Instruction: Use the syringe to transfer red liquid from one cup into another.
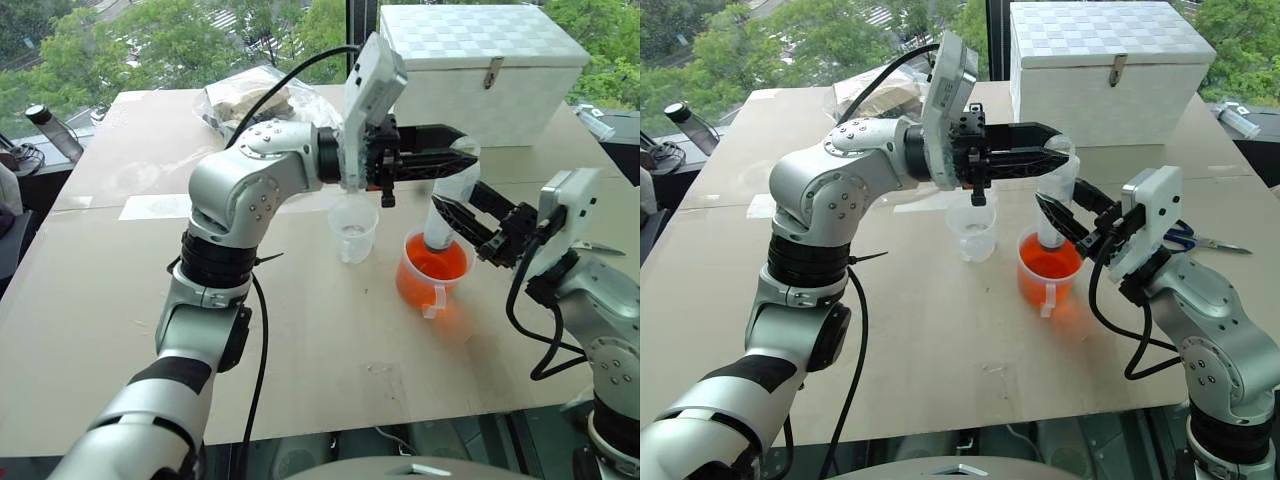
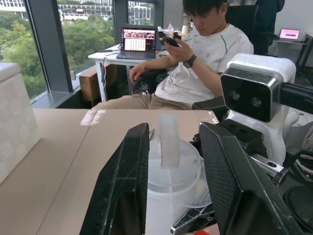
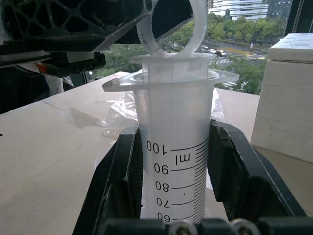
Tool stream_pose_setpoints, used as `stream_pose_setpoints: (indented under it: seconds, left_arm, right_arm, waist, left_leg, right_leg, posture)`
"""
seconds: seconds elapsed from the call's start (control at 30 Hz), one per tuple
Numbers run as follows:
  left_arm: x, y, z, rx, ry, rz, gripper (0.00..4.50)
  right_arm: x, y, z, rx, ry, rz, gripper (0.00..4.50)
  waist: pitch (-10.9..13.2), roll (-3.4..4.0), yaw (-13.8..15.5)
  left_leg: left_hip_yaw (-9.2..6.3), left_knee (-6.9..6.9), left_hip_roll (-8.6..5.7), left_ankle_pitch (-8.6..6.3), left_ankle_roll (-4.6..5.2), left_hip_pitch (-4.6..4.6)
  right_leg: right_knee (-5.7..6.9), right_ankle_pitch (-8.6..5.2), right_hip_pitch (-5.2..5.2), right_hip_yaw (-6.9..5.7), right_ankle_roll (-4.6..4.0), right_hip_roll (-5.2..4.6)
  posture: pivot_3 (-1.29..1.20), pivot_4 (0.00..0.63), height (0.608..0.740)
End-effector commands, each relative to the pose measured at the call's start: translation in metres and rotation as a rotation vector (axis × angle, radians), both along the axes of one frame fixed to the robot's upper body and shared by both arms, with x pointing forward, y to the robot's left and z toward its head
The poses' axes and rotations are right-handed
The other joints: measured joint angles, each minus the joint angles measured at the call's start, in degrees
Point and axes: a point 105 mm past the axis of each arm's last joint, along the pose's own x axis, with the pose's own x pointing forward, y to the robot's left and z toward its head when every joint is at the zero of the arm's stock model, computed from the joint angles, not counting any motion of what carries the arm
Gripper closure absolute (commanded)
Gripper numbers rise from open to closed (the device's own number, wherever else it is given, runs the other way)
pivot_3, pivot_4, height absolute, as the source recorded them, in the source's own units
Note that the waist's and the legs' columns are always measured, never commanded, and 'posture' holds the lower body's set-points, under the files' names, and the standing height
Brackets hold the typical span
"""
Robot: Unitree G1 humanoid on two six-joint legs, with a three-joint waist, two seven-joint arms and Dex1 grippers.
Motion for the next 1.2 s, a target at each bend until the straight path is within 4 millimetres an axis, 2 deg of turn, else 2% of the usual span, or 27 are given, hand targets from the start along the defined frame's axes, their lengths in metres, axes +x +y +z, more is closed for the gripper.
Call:
stream_pose_setpoints:
  seconds: [0.03, 0.1, 0.17, 0.63, 0.97, 1.2]
  left_arm:
    - [-0.007, -0.003, 0.005, 0.023, -0.037, -0.028, 3.16]
    - [-0.007, -0.004, 0.004, 0.026, -0.037, -0.027, 3.7]
    - [-0.005, -0.004, 0.004, 0.03, -0.04, -0.019, 4.49]
    - [0.003, -0.004, 0.027, -0.033, -0.106, 0.06, 4.49]
    - [-0.007, -0.005, 0.048, -0.091, -0.152, 0.042, 4.49]
    - [-0.01, -0.004, 0.052, -0.101, -0.162, 0.04, 4.49]
  right_arm:
    - [-0.005, 0.002, 0.008, -0.002, -0.054, 0.003, 3.08]
    - [-0.005, 0.002, 0.008, -0.003, -0.053, 0.002, 3.08]
    - [-0.006, 0.002, 0.007, -0.003, -0.052, 0.002, 3.08]
    - [-0.006, 0.003, -0.008, -0.011, -0.011, 0.002, 3.08]
    - [-0.004, 0.002, -0.016, -0.013, 0.011, 0.0, 3.08]
    - [-0.003, 0.002, -0.018, -0.015, 0.018, 0.001, 3.08]
  waist:
    - [0.0, 0.0, 0.0]
    - [0.0, 0.0, 0.0]
    - [0.0, 0.0, 0.0]
    - [0.0, 0.0, 0.0]
    - [0.0, 0.0, 0.0]
    - [0.0, 0.0, 0.0]
  left_leg:
    - [0.0, 0.0, 0.0, 0.0, 0.0, 0.0]
    - [0.0, 0.0, 0.0, 0.0, 0.0, 0.0]
    - [0.0, 0.0, 0.0, 0.0, 0.0, 0.0]
    - [0.0, 0.0, 0.0, 0.0, 0.0, 0.0]
    - [0.0, 0.0, 0.0, 0.0, 0.0, 0.0]
    - [0.0, 0.0, 0.0, 0.0, 0.0, 0.0]
  right_leg:
    - [0.0, 0.0, 0.0, 0.0, 0.0, 0.0]
    - [0.0, 0.0, 0.0, 0.0, 0.0, 0.0]
    - [0.0, 0.0, 0.0, 0.0, 0.0, 0.0]
    - [0.0, 0.0, 0.0, 0.0, 0.0, 0.01]
    - [0.0, 0.0, 0.0, 0.0, 0.0, 0.0]
    - [0.0, 0.0, 0.0, 0.01, 0.0, 0.0]
  posture:
    - [0.0, 0.15, 0.74]
    - [0.0, 0.15, 0.74]
    - [0.0, 0.15, 0.74]
    - [0.0, 0.15, 0.74]
    - [0.0, 0.15, 0.74]
    - [0.0, 0.15, 0.74]
